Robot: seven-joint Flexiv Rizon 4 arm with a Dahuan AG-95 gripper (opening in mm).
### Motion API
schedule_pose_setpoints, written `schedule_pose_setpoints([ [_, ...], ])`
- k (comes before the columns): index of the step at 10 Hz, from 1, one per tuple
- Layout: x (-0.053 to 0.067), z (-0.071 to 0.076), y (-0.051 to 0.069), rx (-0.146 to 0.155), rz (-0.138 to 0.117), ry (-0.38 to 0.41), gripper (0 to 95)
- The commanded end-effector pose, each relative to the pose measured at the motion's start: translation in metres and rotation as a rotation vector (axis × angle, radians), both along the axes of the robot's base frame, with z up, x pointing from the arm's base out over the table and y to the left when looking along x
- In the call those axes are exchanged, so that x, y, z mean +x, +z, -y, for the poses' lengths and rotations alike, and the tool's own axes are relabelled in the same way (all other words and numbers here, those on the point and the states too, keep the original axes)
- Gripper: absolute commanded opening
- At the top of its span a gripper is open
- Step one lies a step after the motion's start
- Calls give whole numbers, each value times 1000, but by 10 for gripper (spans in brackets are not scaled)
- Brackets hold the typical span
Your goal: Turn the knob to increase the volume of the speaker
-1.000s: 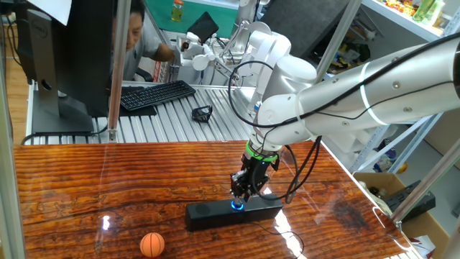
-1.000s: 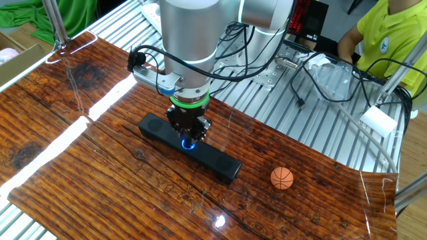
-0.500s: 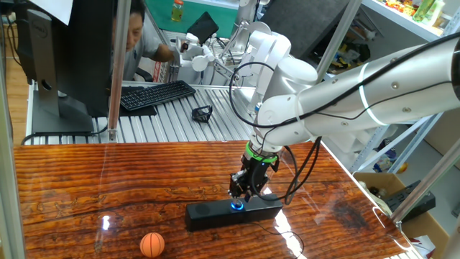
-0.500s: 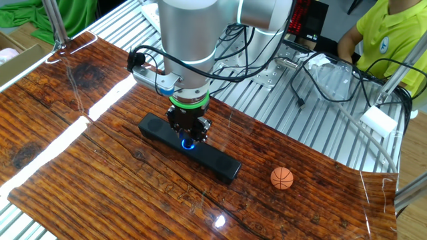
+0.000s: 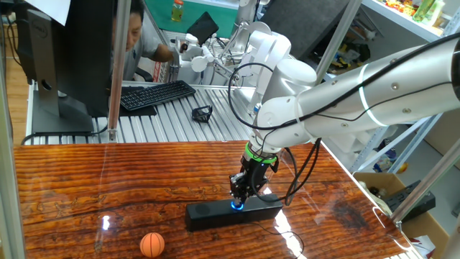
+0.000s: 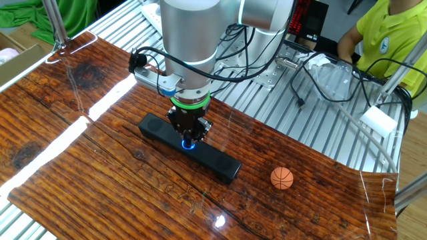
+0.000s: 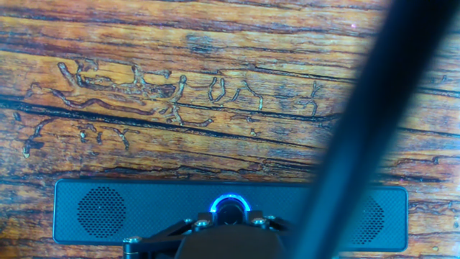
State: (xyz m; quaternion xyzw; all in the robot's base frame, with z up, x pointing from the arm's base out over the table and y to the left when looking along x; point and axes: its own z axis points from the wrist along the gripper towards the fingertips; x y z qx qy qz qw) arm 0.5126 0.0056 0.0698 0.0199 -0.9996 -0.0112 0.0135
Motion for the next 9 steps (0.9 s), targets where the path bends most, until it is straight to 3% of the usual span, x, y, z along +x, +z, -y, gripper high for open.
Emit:
schedule_pose_setpoints([
  [1, 0, 0, 0, 0, 0, -4, 380],
  [9, 0, 1, -3, 7, 8, -18, 380],
])
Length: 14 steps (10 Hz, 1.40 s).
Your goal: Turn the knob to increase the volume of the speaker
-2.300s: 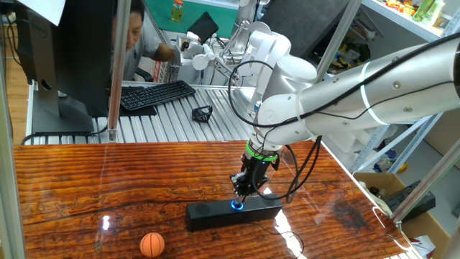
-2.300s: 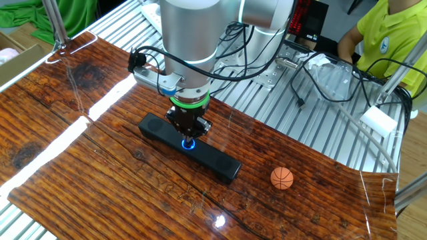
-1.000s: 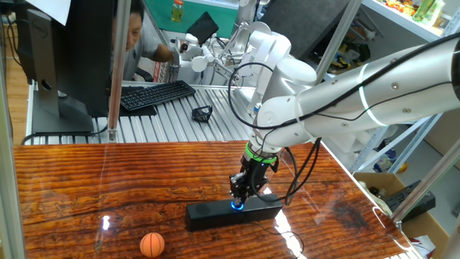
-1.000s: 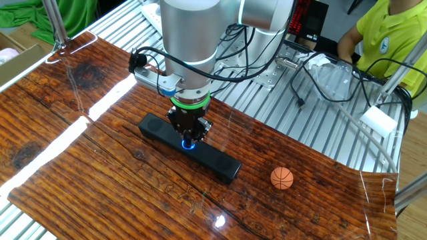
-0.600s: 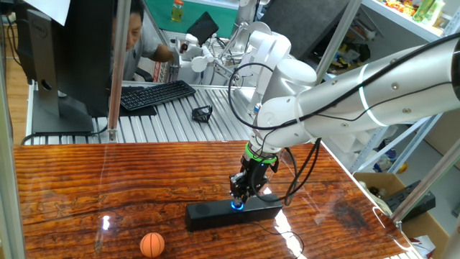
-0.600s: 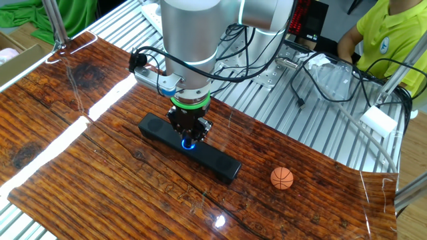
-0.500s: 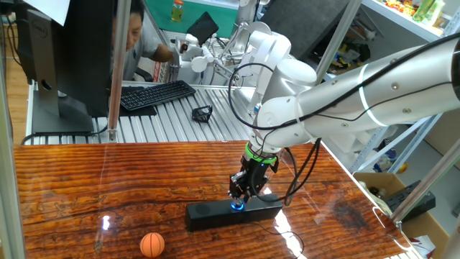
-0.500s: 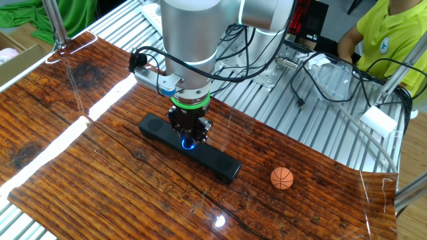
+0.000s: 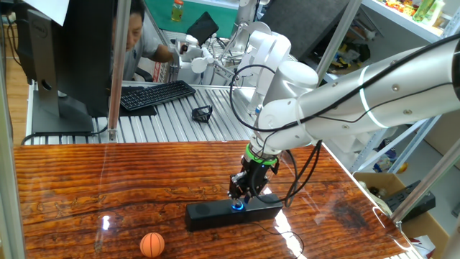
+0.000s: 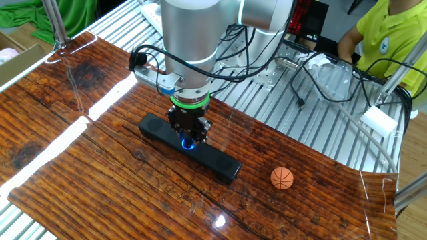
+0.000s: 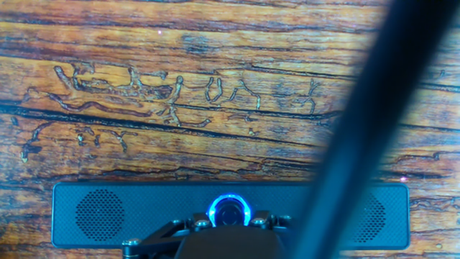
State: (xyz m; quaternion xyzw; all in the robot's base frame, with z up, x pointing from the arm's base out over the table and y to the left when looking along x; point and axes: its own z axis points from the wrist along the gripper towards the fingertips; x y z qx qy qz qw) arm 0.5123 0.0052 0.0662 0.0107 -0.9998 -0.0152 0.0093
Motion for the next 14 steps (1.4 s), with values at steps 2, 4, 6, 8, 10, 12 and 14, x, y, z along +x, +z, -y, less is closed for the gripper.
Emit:
schedule_pose_setpoints([
  [2, 0, 1, -1, 0, 3, 2, 190],
  [4, 0, 1, -2, 2, 3, 1, 190],
  [6, 0, 0, -2, 6, 7, -4, 190],
  [8, 0, 0, -2, 4, 9, -12, 380],
  [10, -1, 0, -3, 3, 16, -20, 380],
  [12, 0, 1, -3, 3, 13, -18, 380],
  [14, 0, 1, -4, 3, 14, -16, 380],
])
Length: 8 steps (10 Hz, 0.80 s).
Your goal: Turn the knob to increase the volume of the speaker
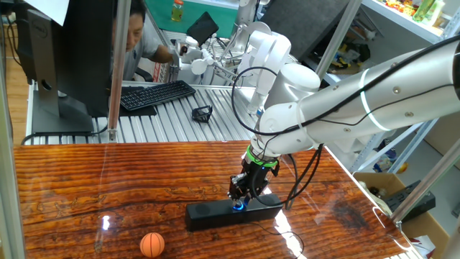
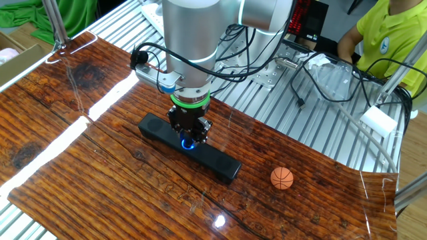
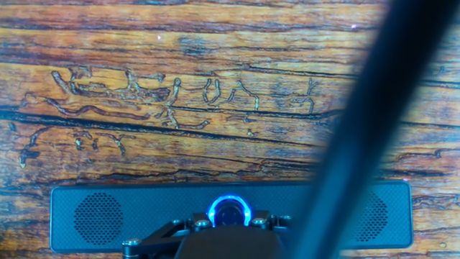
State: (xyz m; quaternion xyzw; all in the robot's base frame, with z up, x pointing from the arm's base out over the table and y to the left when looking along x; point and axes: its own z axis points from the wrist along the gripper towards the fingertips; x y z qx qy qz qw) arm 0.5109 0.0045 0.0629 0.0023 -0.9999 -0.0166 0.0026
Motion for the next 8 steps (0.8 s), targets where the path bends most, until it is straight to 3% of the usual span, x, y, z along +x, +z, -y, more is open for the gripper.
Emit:
schedule_pose_setpoints([
  [1, 1, 0, -1, 1, 1, 0, 380],
  [8, 3, -1, -1, 2, -1, -3, 380],
])
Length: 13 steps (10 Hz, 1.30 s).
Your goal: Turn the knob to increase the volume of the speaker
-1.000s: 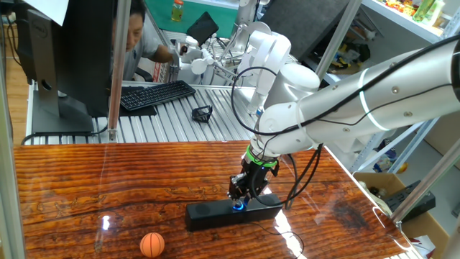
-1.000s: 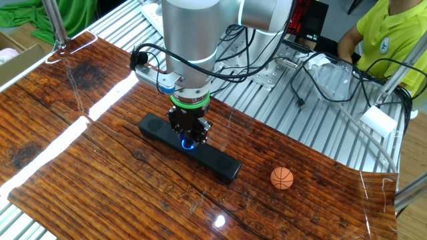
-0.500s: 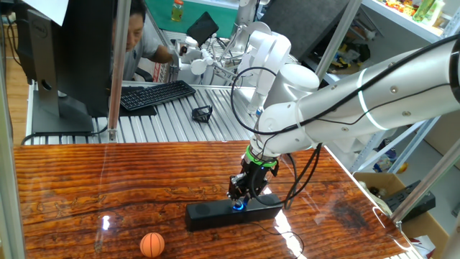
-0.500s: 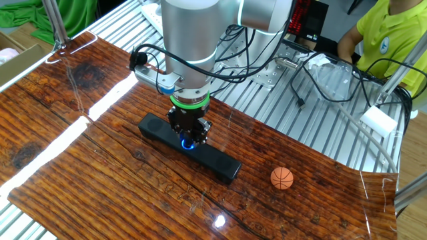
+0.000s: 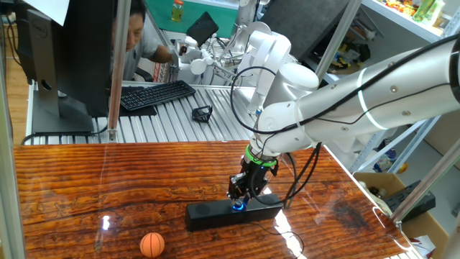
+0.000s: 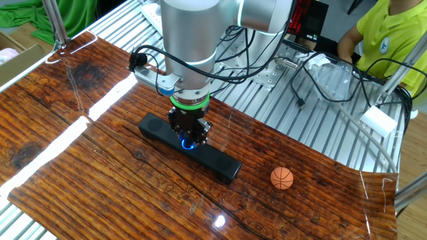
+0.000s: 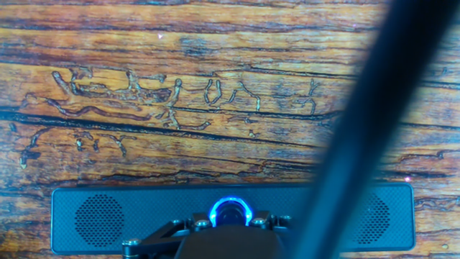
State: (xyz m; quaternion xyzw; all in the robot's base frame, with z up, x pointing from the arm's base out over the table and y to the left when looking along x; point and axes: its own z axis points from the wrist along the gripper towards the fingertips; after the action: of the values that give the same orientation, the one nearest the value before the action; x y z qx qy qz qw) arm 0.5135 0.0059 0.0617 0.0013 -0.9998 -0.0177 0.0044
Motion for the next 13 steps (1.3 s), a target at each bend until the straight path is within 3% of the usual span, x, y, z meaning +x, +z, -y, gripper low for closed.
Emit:
schedule_pose_setpoints([
  [1, 0, 0, -1, -1, 3, -1, 380],
  [6, 1, 0, -2, 2, 2, 0, 380],
  [7, 2, 0, -2, 2, 3, 3, 190],
  [11, 2, 0, -2, -1, 5, 4, 190],
  [12, 2, 0, -2, -1, 8, 6, 0],
  [13, 2, 0, -2, -1, 8, 7, 0],
])
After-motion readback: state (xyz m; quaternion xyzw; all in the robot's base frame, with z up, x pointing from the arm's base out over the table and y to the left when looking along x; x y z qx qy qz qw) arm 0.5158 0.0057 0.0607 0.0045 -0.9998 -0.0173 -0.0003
